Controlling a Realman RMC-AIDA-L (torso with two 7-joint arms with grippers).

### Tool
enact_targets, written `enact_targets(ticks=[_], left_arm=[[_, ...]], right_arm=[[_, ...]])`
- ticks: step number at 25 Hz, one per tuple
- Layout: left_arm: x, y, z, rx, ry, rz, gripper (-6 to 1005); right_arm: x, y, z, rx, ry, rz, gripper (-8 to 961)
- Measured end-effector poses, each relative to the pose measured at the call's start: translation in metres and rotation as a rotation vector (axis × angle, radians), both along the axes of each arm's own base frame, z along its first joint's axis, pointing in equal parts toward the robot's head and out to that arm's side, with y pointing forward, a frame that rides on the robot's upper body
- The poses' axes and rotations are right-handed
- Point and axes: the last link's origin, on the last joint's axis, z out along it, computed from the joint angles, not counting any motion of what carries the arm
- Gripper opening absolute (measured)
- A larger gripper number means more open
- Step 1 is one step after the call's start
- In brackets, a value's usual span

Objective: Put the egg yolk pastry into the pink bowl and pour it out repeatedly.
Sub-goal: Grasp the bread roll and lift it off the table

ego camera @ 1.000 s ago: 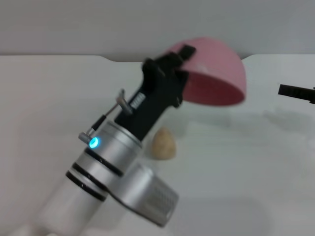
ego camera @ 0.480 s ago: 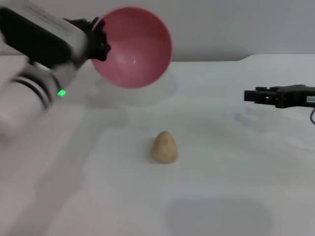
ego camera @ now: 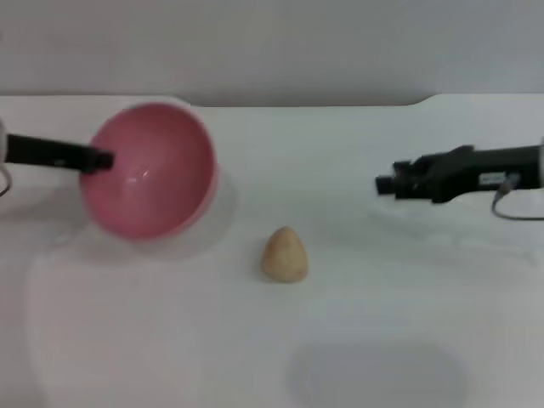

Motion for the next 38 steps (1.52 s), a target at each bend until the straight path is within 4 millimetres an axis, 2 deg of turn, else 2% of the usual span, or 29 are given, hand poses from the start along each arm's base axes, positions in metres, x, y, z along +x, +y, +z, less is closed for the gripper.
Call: enact_targets(ticks=[2, 8, 16, 20, 27, 34, 38], left_arm=[[0.000, -0.005, 0.007, -0.029, 0.040, 0.024, -2], [0.009, -0.034, 0.028, -0.120, 0.205, 0.089, -1], [0.016, -0.043, 0.022, -0.136, 0.251, 0.093, -1], [0.016, -0.043, 0.021, -0.137, 0.251, 0.095, -2], [0.020, -0.041, 0.019, -0.142, 0.256, 0.084, -1], [0.019, -0.040, 0.016, -0.142, 0.250, 0.095, -1], [0.020, -0.040, 0.015, -0.146, 0.253, 0.093, -1]], right_arm=[[-0.004, 0.001, -0.007, -0.029, -0.019, 0.016, 627], [-0.030, 0.012, -0.057, -0.159, -0.148, 0.103, 638], [-0.055, 0.014, -0.102, -0.202, -0.229, 0.184, 655], [-0.059, 0.009, -0.110, -0.223, -0.211, 0.185, 658], [-0.053, 0.004, -0.115, -0.245, -0.209, 0.147, 659], [-0.054, -0.008, -0.129, -0.288, -0.230, 0.179, 655], [-0.054, -0.009, -0.133, -0.271, -0.229, 0.179, 652]])
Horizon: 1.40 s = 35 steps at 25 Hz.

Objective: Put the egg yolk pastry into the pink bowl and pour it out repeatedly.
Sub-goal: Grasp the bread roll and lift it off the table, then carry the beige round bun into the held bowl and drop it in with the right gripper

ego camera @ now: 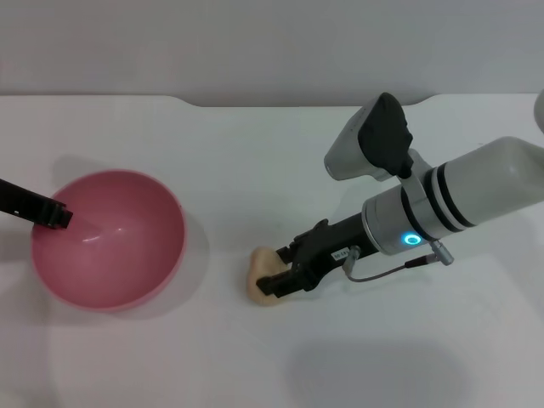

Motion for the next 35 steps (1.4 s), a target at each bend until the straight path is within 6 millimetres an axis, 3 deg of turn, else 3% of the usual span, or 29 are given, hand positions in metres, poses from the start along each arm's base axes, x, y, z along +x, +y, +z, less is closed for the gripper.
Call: enact_targets(ticks=[4, 17, 22, 27, 32, 35], left_arm=[[0.001, 0.000, 0.000, -0.002, 0.002, -0.003, 0], [0.007, 0.003, -0.008, -0.030, 0.011, -0.025, -1], [0.011, 0.006, -0.023, -0.090, 0.008, -0.025, -1], [0.032, 0.017, -0.063, -0.216, 0.035, -0.066, -1], [0.060, 0.023, -0.086, -0.283, 0.029, -0.143, -2], [0.085, 0.024, -0.098, -0.320, -0.001, -0.215, -1]], right_arm=[[0.001, 0.000, 0.003, 0.021, 0.043, -0.037, 554], [0.014, -0.003, 0.026, 0.105, 0.158, -0.085, 439], [0.020, -0.001, 0.058, 0.167, 0.240, -0.095, 416], [0.013, -0.009, 0.120, 0.215, 0.367, 0.023, 386], [-0.009, -0.023, 0.132, 0.128, 0.410, 0.164, 343], [-0.023, -0.024, 0.118, 0.055, 0.351, 0.220, 306]])
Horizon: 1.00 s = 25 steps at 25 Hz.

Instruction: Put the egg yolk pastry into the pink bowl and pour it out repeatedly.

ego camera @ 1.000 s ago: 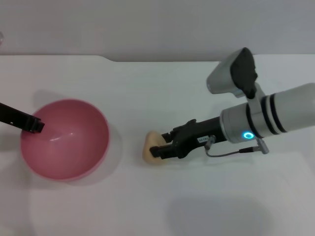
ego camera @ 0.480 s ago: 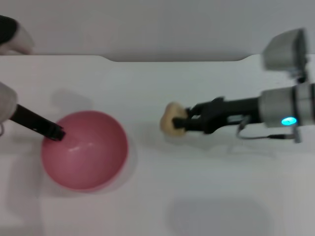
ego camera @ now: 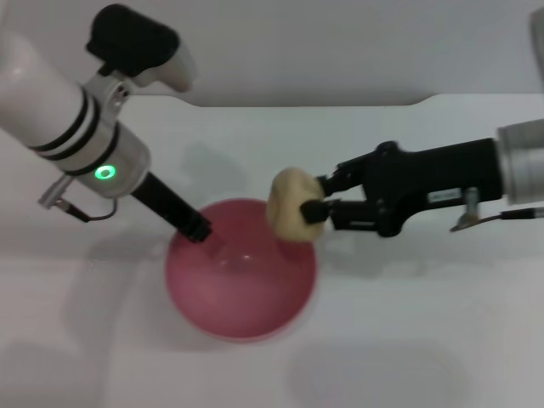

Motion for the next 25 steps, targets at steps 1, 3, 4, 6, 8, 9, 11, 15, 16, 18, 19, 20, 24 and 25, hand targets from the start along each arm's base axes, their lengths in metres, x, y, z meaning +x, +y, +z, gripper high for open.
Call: enact_targets(ticks=[1, 3, 4, 6, 8, 9, 11, 15, 16, 18, 19, 20, 24, 25], left_arm=[[0.000, 0.000, 0.000, 0.000, 0.000, 0.000, -1], [0.009, 0.000, -0.004, -0.015, -0.016, -0.021, -1], [0.012, -0.001, -0.005, -0.020, -0.026, -0.028, -1], [0.015, -0.002, -0.007, -0.027, -0.039, -0.032, 0], [0.018, -0.003, -0.010, -0.038, -0.048, -0.041, 0], [0.018, -0.003, -0.010, -0.038, -0.048, -0.041, 0], [0.019, -0.004, -0.011, -0.041, -0.049, -0.043, 0], [0.016, -0.004, -0.010, -0.037, -0.053, -0.034, -1], [0.016, -0.004, -0.010, -0.036, -0.053, -0.033, -1], [0.015, -0.004, -0.010, -0.030, -0.054, -0.032, -1], [0.015, -0.003, -0.009, -0.025, -0.055, -0.033, -1], [0.013, -0.002, -0.009, -0.013, -0.058, -0.034, -1], [0.004, 0.007, -0.003, 0.099, -0.083, -0.057, -1], [0.002, 0.009, -0.001, 0.129, -0.090, -0.064, -1]], right_arm=[[0.000, 0.000, 0.000, 0.000, 0.000, 0.000, 294], [-0.003, 0.002, -0.011, -0.039, -0.056, -0.003, 269], [-0.004, 0.002, -0.016, -0.060, -0.080, -0.015, 257], [-0.006, 0.006, -0.025, -0.099, -0.123, -0.046, 268], [-0.008, 0.008, -0.032, -0.124, -0.147, -0.050, 278], [-0.009, 0.008, -0.032, -0.125, -0.148, -0.047, 283], [-0.010, 0.008, -0.033, -0.126, -0.149, -0.044, 294], [-0.011, 0.008, -0.029, -0.115, -0.142, -0.045, 315], [-0.011, 0.007, -0.027, -0.111, -0.142, -0.049, 346], [-0.009, 0.007, -0.024, -0.102, -0.142, -0.066, 407], [-0.008, 0.007, -0.021, -0.092, -0.137, -0.087, 437], [-0.005, 0.009, -0.017, -0.077, -0.129, -0.119, 468], [0.017, 0.019, 0.013, 0.023, -0.041, -0.297, 463], [0.024, 0.020, 0.021, 0.051, -0.016, -0.338, 462]])
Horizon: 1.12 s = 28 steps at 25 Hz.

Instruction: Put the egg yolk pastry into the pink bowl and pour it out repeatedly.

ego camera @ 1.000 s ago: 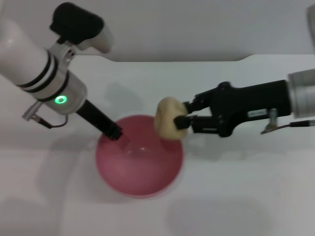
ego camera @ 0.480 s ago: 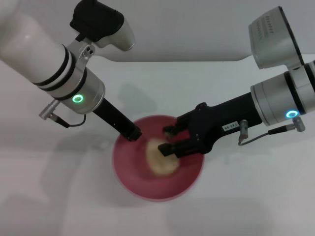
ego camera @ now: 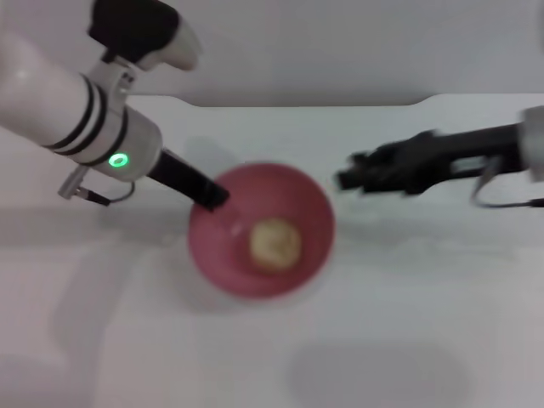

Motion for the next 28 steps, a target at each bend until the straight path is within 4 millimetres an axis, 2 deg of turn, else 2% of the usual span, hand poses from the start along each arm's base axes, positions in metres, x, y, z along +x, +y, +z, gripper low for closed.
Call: enact_targets(ticks=[3, 6, 8, 13, 14, 17, 20, 21, 23, 25, 28], left_arm=[[-0.010, 0.005, 0.008, 0.123, -0.035, -0.035, -2], [-0.007, 0.000, 0.009, 0.253, -0.077, -0.142, -2], [-0.001, -0.008, 0.005, 0.333, -0.092, -0.261, -2], [0.012, -0.035, -0.014, 0.528, -0.101, -0.553, -2], [0.017, -0.047, -0.025, 0.614, -0.101, -0.664, -2], [0.016, -0.057, -0.037, 0.690, -0.103, -0.751, -1], [0.007, -0.081, -0.068, 0.766, -0.034, -0.994, -1], [0.008, -0.087, -0.072, 0.804, -0.009, -1.093, -1], [0.015, -0.095, -0.067, 0.925, 0.019, -1.240, -1], [0.022, -0.097, -0.060, 1.013, 0.035, -1.312, -1], [0.024, -0.098, -0.059, 1.028, 0.057, -1.350, -1]], right_arm=[[0.033, 0.000, 0.024, 0.088, 0.035, -0.129, 462], [0.061, -0.006, 0.036, 0.134, 0.059, -0.231, 463], [0.078, -0.013, 0.041, 0.162, 0.081, -0.293, 463], [0.104, -0.026, 0.053, 0.223, 0.129, -0.393, 462], [0.110, -0.029, 0.057, 0.242, 0.141, -0.414, 462], [0.114, -0.030, 0.057, 0.255, 0.156, -0.429, 462], [0.114, -0.030, 0.055, 0.254, 0.162, -0.432, 462], [0.114, -0.030, 0.053, 0.251, 0.164, -0.434, 463], [0.114, -0.030, 0.052, 0.251, 0.167, -0.440, 463], [0.115, -0.029, 0.052, 0.255, 0.168, -0.445, 463], [0.116, -0.028, 0.052, 0.263, 0.168, -0.449, 463]])
